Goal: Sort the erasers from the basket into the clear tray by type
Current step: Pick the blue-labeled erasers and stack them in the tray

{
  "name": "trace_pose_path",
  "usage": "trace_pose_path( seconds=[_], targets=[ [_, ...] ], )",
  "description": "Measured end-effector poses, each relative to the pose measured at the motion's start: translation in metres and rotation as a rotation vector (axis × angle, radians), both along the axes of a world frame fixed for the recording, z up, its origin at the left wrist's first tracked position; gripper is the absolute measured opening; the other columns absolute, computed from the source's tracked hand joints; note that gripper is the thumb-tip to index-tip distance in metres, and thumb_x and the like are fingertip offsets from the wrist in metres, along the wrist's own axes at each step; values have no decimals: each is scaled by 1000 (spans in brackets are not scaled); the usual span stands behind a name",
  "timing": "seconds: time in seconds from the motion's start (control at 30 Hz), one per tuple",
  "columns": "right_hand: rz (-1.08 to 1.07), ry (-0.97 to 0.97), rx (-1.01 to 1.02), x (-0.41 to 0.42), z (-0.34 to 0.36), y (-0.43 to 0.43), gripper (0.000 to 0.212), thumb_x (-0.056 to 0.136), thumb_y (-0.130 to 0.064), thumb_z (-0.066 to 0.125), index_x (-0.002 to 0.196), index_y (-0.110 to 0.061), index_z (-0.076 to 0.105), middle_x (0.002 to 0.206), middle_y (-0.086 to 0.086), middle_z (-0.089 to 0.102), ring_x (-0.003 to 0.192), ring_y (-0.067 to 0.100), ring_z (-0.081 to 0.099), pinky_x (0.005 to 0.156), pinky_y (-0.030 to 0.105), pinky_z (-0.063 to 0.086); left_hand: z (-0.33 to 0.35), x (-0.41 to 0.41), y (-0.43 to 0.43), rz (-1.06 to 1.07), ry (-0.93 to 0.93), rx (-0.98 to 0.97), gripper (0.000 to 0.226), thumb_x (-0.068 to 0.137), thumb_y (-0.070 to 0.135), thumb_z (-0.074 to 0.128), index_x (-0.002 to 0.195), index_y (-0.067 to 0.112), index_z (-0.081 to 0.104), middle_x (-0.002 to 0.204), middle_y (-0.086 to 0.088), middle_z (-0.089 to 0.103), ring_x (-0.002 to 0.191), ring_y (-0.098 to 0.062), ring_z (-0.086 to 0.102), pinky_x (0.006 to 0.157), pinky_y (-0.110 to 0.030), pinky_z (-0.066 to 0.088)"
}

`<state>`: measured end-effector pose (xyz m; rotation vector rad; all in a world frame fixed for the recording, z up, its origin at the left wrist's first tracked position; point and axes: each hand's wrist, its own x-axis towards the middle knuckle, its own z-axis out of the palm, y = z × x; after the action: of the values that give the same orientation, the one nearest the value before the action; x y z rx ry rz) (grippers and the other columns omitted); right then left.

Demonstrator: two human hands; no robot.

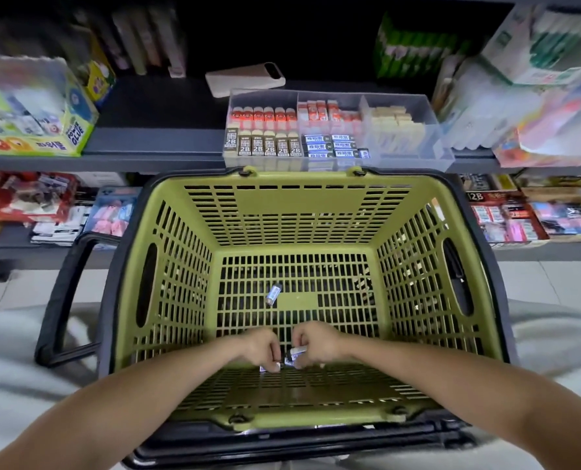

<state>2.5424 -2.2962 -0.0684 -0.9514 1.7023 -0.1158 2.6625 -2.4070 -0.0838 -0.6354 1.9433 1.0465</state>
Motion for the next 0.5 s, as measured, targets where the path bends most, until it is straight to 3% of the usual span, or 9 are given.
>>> trace_pose_path(
  seconds=[0.1,0.17,0.3,0.43,0.5],
  targets=[
    [-8,41,-3,6,-2,0,36,77,-8,73,110,-9,56,116,10,58,90,21,62,76,31,55,-1,1,-1,145,-24,36,32,86,9,67,116,7,58,113,-7,61,102,-18,57,89,-29,50],
    [-146,-43,2,2,1,-2,41,78,-3,71,115,-5,55,116,14,59,76,15,62,67,25,55,1,0,-6,350,-55,121,31,89,4,60,119,7,52,114,-12,63,91,-16,59,70,-24,53],
    [-587,-218,-69,-21,28,-21,38,80,-2,68,115,-4,55,87,11,64,59,11,58,56,18,52,15,-11,-22,953,18,404,28,97,2,38,122,9,47,94,-17,61,82,-26,62,76,-39,55],
    [-801,-300,-278,-26,56,-41,16,80,-8,71,92,-2,61,67,6,63,52,13,56,51,22,50,38,-30,-27,1383,140,726,41,99,38,39,117,5,55,102,-21,64,90,-33,64,73,-46,55],
    [-742,-189,-385,-18,62,-47,20,78,-20,74,90,-5,67,73,5,68,60,16,62,62,29,55,50,-38,-26,1480,179,865,49,94,50,45,109,6,61,99,-22,69,86,-34,69,67,-46,57]
  ],
)
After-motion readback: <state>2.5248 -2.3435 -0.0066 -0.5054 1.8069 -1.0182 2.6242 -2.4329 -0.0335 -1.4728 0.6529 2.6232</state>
